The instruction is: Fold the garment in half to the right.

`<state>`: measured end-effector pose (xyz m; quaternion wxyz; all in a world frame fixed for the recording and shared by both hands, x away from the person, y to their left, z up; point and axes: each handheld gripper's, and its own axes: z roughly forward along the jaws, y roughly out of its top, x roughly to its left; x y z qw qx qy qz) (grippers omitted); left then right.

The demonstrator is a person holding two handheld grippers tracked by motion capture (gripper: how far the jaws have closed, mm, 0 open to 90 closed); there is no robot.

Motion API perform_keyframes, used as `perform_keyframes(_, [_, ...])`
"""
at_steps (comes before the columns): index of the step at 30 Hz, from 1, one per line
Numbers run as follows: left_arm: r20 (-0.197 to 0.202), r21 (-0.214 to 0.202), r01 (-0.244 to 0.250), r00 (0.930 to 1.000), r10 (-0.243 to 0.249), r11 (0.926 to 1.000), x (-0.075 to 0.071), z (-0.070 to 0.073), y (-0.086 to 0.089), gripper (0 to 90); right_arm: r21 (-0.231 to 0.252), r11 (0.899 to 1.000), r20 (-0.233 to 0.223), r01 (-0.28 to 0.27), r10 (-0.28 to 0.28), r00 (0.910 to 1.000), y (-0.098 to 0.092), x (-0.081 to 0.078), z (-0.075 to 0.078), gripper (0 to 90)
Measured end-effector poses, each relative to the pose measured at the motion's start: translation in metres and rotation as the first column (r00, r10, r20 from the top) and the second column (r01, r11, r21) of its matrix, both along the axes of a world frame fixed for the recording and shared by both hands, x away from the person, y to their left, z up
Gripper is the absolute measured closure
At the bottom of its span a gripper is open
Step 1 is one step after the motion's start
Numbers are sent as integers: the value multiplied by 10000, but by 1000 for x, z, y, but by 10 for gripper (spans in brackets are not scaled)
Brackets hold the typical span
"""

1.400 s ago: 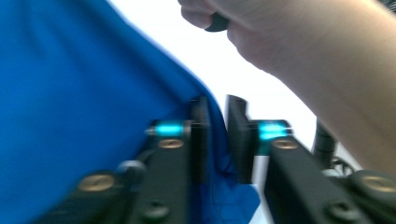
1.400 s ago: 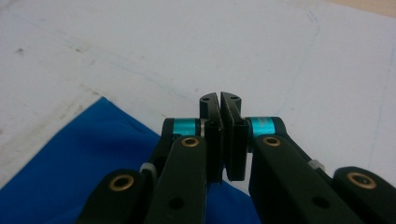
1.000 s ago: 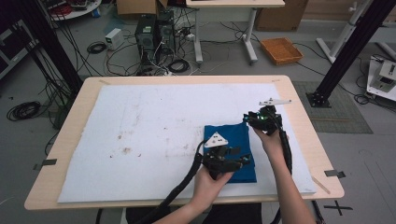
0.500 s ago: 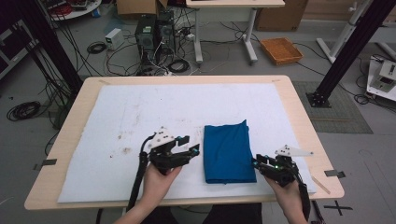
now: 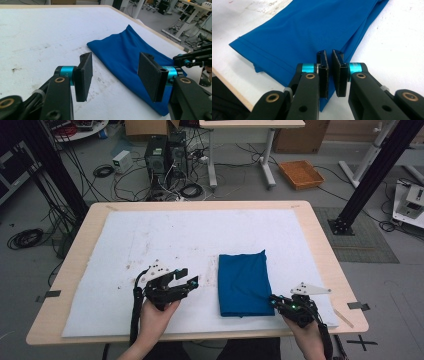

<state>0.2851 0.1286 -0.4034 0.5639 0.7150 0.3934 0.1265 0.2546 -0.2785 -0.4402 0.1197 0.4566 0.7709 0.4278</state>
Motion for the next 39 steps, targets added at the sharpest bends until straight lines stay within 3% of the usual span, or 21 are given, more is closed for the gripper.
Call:
perform_keyframes(8, [18, -9, -49, 10000, 49, 10000, -1, 1, 2, 458, -17, 9996, -114, 273, -273, 9996, -7, -8, 1, 844])
perform_keyframes(11, [28, 44, -46, 10000, 46, 10000, 0, 0, 3, 456, 28, 9990, -219, 441, -440, 9988, -11, -8, 0, 799])
perform_keyframes(14, [24, 43, -97, 10000, 97, 9999, 3, -1, 3, 448, 232, 9978, 57, 616, -618, 9981, -15, -1, 6, 774])
perform_keyframes(17, [-2, 121, -129, 9999, 129, 9998, 6, -2, 3, 436, 271, 9970, 355, 722, -731, 9967, -14, 19, 17, 751])
perform_keyframes(21, [-48, 153, -171, 9998, 172, 9997, 10, -4, 3, 435, 386, 9948, 430, 944, -961, 9944, -6, 59, 26, 736])
perform_keyframes(25, [-84, 197, -285, 9996, 287, 9994, 13, -6, 5, 433, 683, 9878, 263, 1403, -1423, 9895, 4, 99, 28, 704])
perform_keyframes(29, [-60, 212, -382, 9992, 384, 9990, 16, -7, 7, 430, 372, 9797, 69, 1968, -1972, 9803, 12, 129, 24, 681])
perform_keyframes(30, [-66, 212, -442, 9990, 443, 9988, 16, -8, 7, 430, 231, 9777, 61, 2086, -2088, 9779, 14, 134, 23, 685])
perform_keyframes(35, [-110, 361, -511, 9986, 515, 9980, 22, -11, 7, 428, -244, 9781, -3, 2065, -2066, 9784, 13, 151, 12, 887])
perform_keyframes(39, [-154, 535, -660, 9976, 669, 9964, 29, -14, 2, 428, -279, 9763, 146, 2147, -2144, 9766, 7, 152, 7, 898])
